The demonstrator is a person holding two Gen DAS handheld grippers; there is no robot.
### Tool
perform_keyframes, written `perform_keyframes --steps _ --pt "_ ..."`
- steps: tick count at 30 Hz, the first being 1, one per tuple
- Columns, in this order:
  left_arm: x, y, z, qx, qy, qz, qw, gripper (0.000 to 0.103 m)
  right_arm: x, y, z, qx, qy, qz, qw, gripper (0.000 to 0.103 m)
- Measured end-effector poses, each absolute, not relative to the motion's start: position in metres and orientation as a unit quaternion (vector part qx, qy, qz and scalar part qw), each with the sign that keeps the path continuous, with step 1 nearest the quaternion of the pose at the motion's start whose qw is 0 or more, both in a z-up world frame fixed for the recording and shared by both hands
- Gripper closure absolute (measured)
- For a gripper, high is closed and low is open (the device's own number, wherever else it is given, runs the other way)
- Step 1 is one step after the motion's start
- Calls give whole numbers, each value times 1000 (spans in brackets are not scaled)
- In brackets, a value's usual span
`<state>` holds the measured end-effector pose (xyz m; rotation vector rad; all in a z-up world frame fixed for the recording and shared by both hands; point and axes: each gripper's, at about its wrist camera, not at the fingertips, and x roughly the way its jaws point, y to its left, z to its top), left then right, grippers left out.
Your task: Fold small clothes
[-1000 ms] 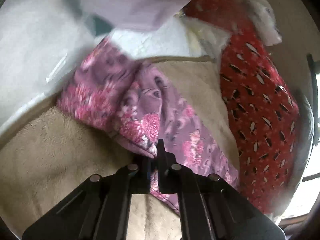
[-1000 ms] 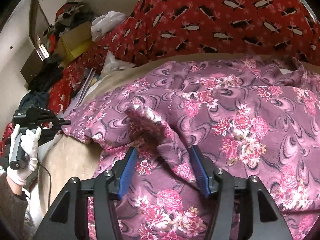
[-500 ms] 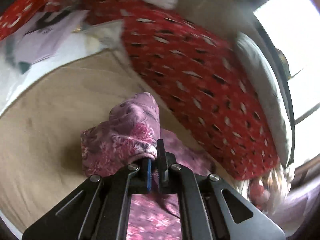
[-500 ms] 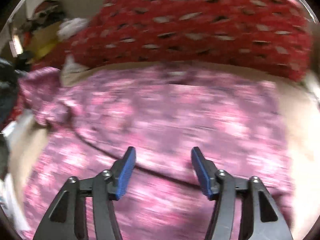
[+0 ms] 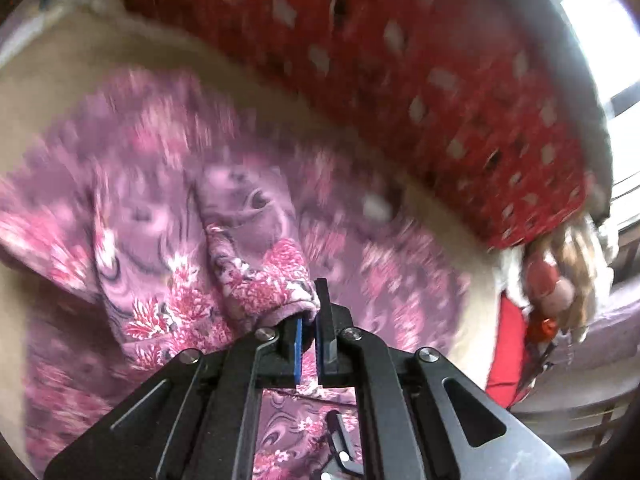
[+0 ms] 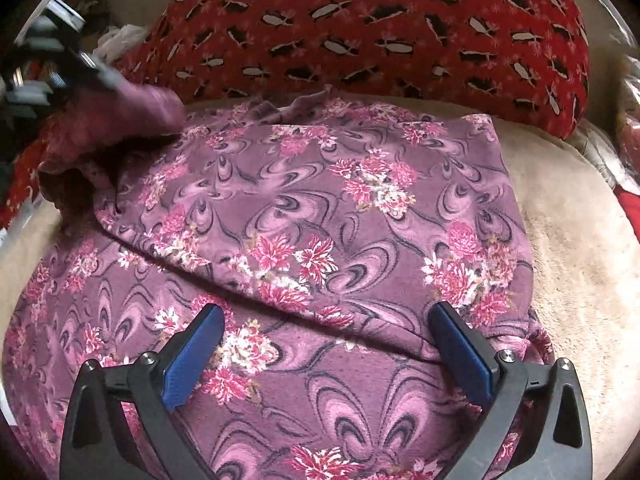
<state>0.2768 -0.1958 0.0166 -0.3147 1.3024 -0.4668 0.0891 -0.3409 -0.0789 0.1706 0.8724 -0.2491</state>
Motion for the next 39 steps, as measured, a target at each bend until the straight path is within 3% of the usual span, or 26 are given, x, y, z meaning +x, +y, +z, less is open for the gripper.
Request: perform_keyframes --steps 3,8,10,12,13,20,25,27,29,33,34,36,39 --pt "276 -204 -18 -139 623 -200 743 100 87 -338 -78 76 421 -122 895 0" --pt "265 -173 -2 -176 610 -227 739 96 85 -340 -80 81 423 -119 895 0" --pt "250 -145 14 -214 583 -242 746 86 88 -340 -79 77 431 -121 891 0" --pt "235 -108 23 -262 550 -222 761 60 94 -337 -74 62 444 -130 884 0" --pt "229 -87 25 -287 532 -197 772 55 96 -335 -71 56 445 -136 883 3" --pt "249 -30 -10 -353 533 -120 760 54 126 -272 -16 17 377 -70 924 4" --pt "262 -23 -33 -371 549 -123 738 54 164 -214 -22 -62 388 -9 919 5" --pt "263 -23 -33 -372 546 -132 739 54 182 -197 -37 -101 405 -10 909 20" --pt "262 -25 -30 -360 541 -132 748 54 194 -198 -44 -74 428 28 900 80" --pt "261 -30 -31 -356 541 -138 749 51 179 -237 -23 54 387 35 920 89" --pt "260 -32 -30 -351 542 -139 751 49 170 -258 -16 102 371 27 923 97" --pt "257 -38 -28 -341 540 -147 755 42 154 -288 -11 167 355 17 920 98" --pt "252 -45 -24 -323 537 -147 766 41 128 -338 -16 230 352 -23 907 98"
